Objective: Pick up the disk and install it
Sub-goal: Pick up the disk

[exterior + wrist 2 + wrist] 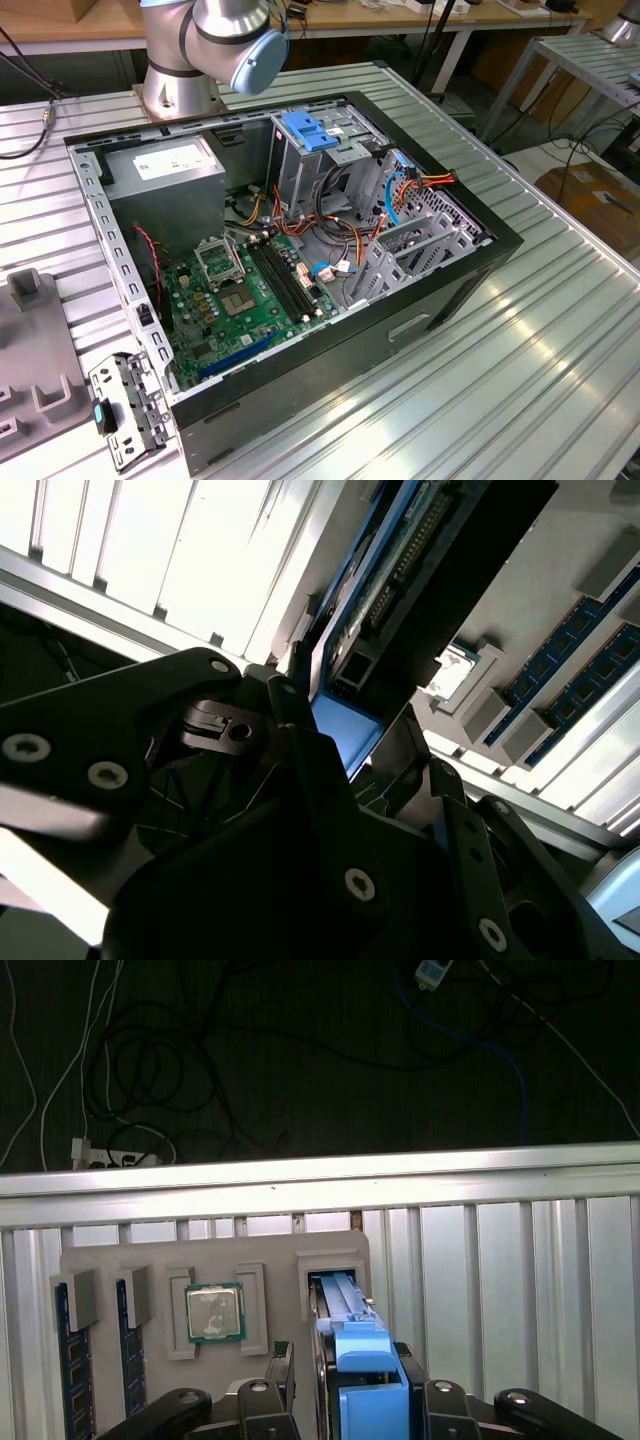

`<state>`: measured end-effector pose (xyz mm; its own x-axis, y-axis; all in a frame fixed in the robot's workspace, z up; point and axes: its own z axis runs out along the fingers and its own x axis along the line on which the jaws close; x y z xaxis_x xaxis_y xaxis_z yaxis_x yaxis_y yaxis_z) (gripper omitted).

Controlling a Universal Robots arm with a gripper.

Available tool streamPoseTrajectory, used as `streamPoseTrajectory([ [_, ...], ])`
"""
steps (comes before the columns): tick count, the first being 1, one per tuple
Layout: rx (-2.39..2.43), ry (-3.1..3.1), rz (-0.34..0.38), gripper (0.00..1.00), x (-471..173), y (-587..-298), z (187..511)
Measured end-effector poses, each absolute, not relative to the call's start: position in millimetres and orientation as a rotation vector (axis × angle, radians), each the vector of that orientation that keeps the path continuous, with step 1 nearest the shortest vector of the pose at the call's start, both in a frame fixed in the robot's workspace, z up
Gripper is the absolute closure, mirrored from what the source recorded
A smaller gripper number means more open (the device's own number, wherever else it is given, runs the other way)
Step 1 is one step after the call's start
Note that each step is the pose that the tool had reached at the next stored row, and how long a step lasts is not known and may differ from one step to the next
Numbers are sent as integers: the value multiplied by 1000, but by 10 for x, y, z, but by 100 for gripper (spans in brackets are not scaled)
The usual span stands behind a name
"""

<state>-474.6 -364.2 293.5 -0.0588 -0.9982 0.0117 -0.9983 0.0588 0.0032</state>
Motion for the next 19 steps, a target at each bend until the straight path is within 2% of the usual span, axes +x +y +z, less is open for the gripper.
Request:
streamPoseTrajectory([
  [6,2148,-2278,9,51,-4746,-3643,2935],
  [7,2148,-2278,9,58,-4746,-3643,2935],
  [13,2148,-2278,9,58,-4746,-3645,2935],
  [16,2148,-2278,9,63,-4746,-3645,2935],
  [19,2148,-2278,9,63,-4746,-3646,2935],
])
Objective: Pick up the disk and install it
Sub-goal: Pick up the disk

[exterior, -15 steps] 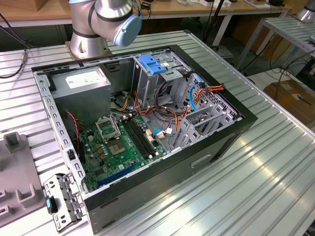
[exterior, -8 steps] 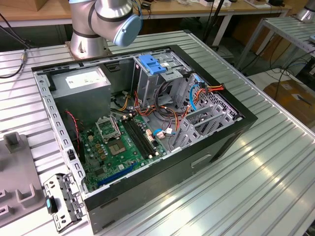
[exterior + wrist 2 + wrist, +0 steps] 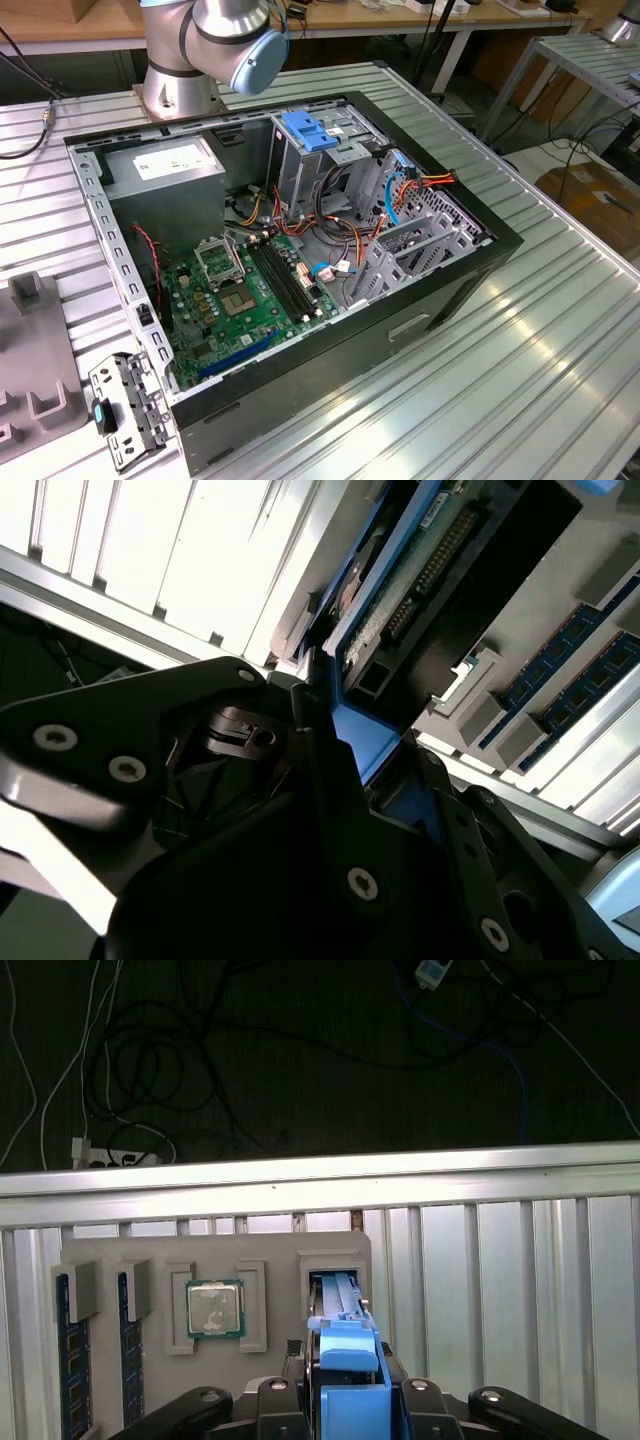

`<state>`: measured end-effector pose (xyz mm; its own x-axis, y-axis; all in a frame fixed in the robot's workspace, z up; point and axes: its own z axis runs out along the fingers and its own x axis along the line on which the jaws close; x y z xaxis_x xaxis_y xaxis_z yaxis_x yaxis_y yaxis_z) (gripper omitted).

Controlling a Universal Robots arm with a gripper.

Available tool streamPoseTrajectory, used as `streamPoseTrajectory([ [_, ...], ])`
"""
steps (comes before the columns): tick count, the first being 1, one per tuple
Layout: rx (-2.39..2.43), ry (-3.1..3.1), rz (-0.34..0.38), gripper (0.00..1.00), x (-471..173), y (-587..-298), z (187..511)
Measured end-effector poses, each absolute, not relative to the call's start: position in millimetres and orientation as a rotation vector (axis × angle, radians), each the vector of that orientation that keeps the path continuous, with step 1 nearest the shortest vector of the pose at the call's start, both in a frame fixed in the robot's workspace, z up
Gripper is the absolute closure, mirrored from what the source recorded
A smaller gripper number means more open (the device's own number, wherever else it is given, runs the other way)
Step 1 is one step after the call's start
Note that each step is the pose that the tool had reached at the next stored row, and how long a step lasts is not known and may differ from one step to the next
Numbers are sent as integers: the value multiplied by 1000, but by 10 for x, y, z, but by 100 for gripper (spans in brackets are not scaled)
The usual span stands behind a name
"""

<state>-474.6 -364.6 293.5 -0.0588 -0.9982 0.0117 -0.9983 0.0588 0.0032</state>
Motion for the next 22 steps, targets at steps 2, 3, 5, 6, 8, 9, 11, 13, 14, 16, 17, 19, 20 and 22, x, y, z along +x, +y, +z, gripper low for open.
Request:
streamPoseTrajectory([
  [2,2148,-2278,9,63,-4746,-3646,2935],
  [3,2148,-2278,9,63,-4746,-3646,2935],
  [5,2148,-2278,9,63,-4746,-3646,2935],
  [6,2148,-2278,9,63,-4746,-3647,2935],
  [8,2148,-2278,9,63,-4746,-3647,2935],
  [9,2148,-2278,9,63,-4746,-3647,2935],
  [11,2170,-2257,9,63,-4747,-3648,2935],
  [13,2196,-2232,9,63,-4747,-3648,2935],
  [14,2199,-2229,9,63,-4747,-3647,2935],
  [16,2201,-2227,9,63,-4747,-3647,2935],
  [17,2201,-2226,9,63,-4747,-3647,2935],
  [19,2202,-2225,9,63,-4747,-3647,2935],
  [20,2203,-2225,9,63,-4747,-3647,2935],
  [22,2198,-2230,9,63,-4747,-3647,2935],
])
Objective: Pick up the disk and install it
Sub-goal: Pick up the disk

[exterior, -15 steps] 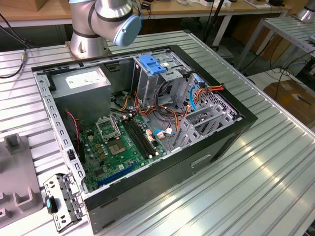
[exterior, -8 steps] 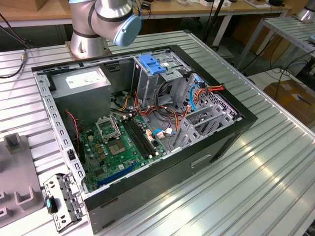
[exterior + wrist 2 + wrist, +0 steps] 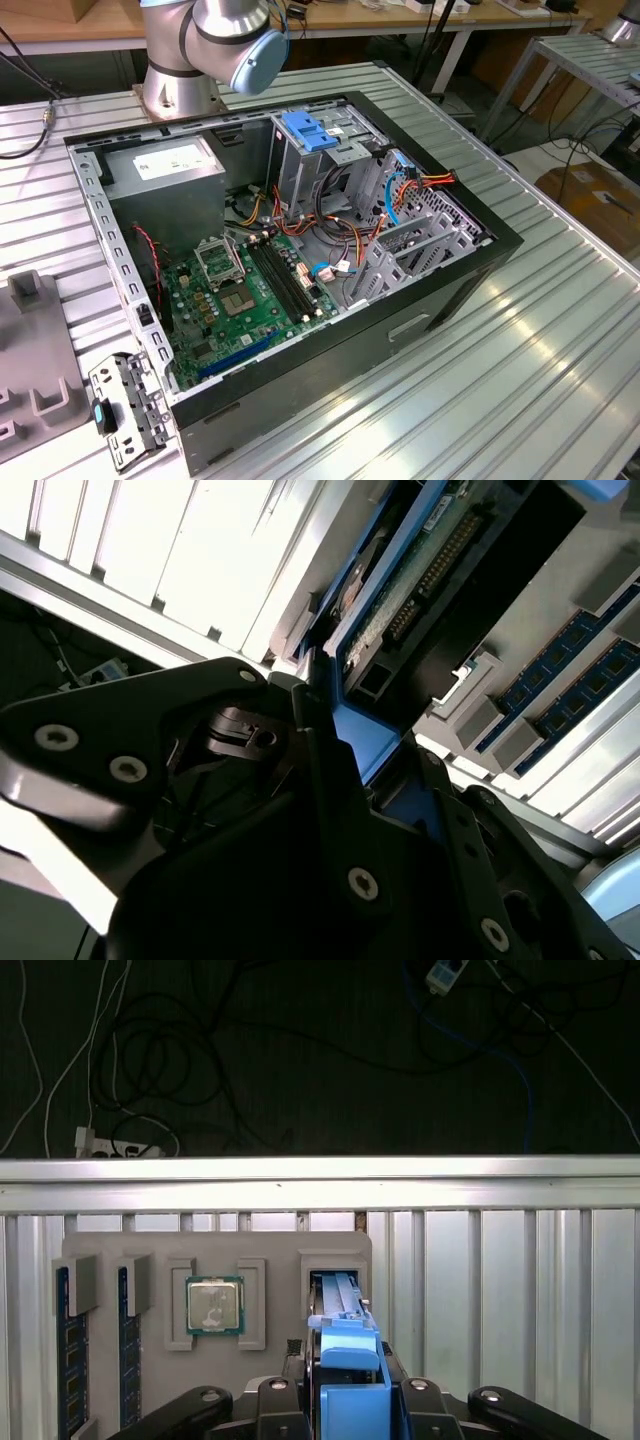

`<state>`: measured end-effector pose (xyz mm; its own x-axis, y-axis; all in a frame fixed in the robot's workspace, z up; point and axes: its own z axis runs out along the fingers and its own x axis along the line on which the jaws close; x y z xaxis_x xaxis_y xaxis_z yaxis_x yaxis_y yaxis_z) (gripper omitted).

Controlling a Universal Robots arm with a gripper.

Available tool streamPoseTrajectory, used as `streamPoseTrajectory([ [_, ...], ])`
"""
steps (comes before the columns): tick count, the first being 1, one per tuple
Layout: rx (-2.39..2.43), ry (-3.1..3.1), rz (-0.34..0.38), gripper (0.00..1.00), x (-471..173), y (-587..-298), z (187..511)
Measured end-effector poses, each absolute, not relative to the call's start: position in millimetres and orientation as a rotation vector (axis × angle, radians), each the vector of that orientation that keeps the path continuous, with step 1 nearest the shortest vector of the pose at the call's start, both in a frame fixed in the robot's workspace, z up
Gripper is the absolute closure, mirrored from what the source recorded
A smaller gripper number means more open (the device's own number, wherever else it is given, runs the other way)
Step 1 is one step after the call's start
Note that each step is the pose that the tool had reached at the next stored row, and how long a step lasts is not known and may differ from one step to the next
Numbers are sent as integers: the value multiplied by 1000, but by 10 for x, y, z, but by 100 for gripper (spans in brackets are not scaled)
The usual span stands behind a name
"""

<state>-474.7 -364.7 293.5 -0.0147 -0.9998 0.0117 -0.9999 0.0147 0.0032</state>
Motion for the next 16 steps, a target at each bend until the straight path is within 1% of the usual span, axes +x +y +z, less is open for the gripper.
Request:
streamPoseTrajectory([
  [11,2198,-2231,9,63,-4747,-3647,2935],
  [16,2198,-2231,9,63,-4747,-3647,2986],
])
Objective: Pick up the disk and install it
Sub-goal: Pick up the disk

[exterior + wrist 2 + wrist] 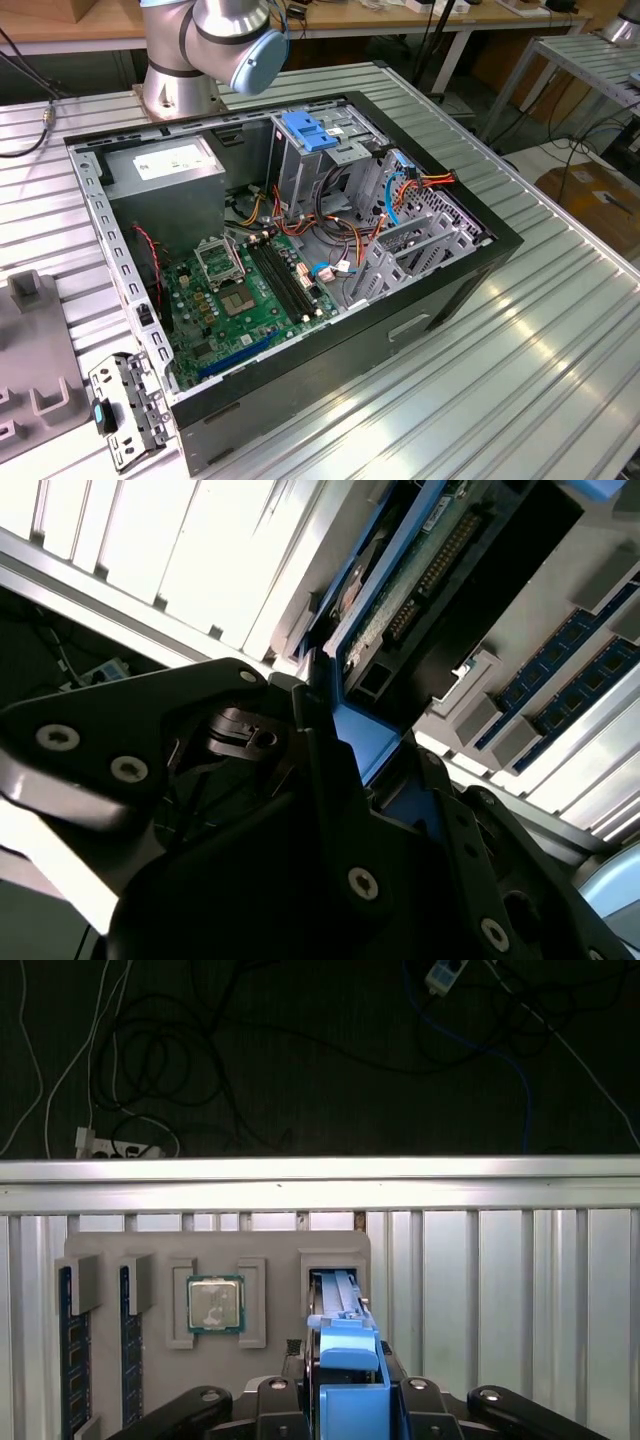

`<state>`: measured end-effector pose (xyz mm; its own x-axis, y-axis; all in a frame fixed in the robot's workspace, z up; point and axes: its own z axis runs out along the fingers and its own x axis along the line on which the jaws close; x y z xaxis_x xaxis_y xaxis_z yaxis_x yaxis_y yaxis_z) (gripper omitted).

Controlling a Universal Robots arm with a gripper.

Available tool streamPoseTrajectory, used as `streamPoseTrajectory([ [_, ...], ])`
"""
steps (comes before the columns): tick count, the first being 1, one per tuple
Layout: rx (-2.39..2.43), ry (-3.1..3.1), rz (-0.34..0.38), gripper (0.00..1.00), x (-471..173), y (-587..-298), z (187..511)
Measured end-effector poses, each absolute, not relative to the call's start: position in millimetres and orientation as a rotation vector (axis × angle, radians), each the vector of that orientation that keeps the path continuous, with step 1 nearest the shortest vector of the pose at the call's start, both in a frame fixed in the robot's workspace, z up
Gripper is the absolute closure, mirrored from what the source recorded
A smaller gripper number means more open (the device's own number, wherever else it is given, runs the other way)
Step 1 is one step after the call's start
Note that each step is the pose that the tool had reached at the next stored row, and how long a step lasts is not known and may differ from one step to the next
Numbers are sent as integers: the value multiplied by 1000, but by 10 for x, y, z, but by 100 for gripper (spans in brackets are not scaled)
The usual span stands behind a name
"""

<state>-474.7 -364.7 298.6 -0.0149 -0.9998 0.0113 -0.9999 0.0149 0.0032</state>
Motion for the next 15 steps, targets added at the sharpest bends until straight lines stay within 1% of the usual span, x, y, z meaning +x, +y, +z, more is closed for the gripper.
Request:
streamPoseTrajectory([
  [15,2200,-2233,13,63,-4747,-3647,3181],
])
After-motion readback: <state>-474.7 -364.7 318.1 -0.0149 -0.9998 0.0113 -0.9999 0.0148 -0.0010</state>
